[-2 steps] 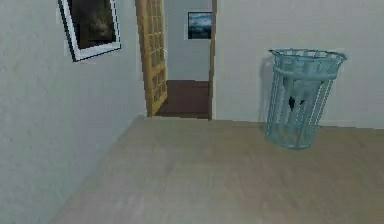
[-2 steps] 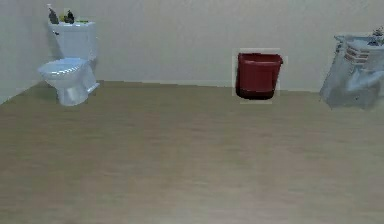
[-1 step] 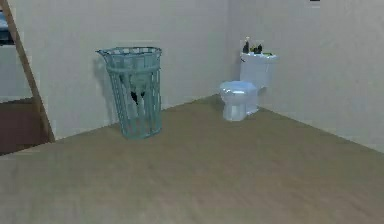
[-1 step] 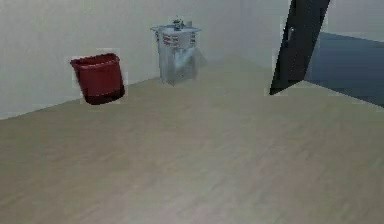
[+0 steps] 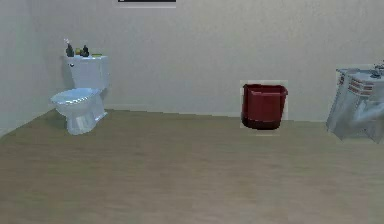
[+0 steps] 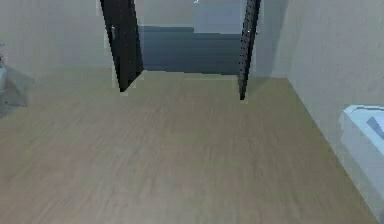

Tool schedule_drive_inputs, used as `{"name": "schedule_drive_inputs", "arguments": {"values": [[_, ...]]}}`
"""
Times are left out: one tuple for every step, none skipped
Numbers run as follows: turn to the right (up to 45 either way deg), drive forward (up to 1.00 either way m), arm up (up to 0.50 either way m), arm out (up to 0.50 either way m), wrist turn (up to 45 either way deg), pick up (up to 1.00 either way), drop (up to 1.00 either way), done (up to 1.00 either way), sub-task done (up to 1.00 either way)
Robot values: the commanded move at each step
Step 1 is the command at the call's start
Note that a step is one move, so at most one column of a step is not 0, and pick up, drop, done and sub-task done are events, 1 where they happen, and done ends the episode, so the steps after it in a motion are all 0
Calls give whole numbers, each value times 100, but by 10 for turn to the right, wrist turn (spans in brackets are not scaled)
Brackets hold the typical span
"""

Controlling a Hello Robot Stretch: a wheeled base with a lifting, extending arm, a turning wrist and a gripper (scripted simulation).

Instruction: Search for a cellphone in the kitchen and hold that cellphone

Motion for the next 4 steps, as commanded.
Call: {"name": "schedule_drive_inputs", "arguments": {"values": [[60,0,0,0,0,0,0,0,0],[0,10,0,0,0,0,0,0,0],[-450,0,0,0,0,0,0,0,0],[-240,0,0,0,0,0,0,0,0]]}}
